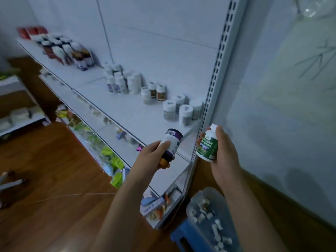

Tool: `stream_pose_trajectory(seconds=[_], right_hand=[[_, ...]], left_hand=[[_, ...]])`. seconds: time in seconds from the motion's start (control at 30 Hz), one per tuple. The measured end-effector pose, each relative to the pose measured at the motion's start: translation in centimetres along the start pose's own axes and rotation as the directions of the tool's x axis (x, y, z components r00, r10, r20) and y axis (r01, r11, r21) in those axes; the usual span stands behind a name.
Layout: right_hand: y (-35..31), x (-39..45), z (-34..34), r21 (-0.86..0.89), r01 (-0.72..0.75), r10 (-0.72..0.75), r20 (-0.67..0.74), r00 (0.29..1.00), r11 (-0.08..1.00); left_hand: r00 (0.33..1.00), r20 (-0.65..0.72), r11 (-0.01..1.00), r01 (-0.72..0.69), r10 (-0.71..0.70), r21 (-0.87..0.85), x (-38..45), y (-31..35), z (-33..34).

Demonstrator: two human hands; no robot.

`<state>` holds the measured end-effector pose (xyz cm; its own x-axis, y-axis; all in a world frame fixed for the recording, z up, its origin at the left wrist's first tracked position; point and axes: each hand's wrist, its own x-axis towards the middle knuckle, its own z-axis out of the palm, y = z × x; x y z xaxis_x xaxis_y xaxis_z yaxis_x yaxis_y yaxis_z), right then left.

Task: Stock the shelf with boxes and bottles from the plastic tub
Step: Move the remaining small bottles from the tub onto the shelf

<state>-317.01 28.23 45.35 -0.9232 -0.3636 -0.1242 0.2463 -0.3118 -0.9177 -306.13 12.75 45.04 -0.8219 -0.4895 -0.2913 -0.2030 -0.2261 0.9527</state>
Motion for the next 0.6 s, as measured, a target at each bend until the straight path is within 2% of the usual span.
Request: stream_pose_trajectory(seconds=[0.1,0.27,0.37,0.6], right_hand=[[0.0,0.2,7.1,0.034,0.051,-0.052,0.054,0.997,0.998],[2.4,0.9,16.3,0.032,0.103,-0.106,0.122,0.987,0.994],[4.2,1.5,20.3,0.050,0.088,-0.095,0.151,0.984,0.995],[7.8,6.0,28.0,-0.008,0.045,-0.043,0.160,0.986,0.999]], left_hand=[[0.997,-0.033,0.996,-0.073,0.074,0.045,-0.6,2.7,-6.2],[0.983,-0.145,0.994,-0.106,0.110,0.029,-0.3,4.2,-15.3],[0.975,-0.202,0.996,-0.092,0.089,-0.008,0.3,4.2,-19.5],[0.970,-0.236,0.998,-0.068,0.065,-0.004,4.7,4.9,-27.1]])
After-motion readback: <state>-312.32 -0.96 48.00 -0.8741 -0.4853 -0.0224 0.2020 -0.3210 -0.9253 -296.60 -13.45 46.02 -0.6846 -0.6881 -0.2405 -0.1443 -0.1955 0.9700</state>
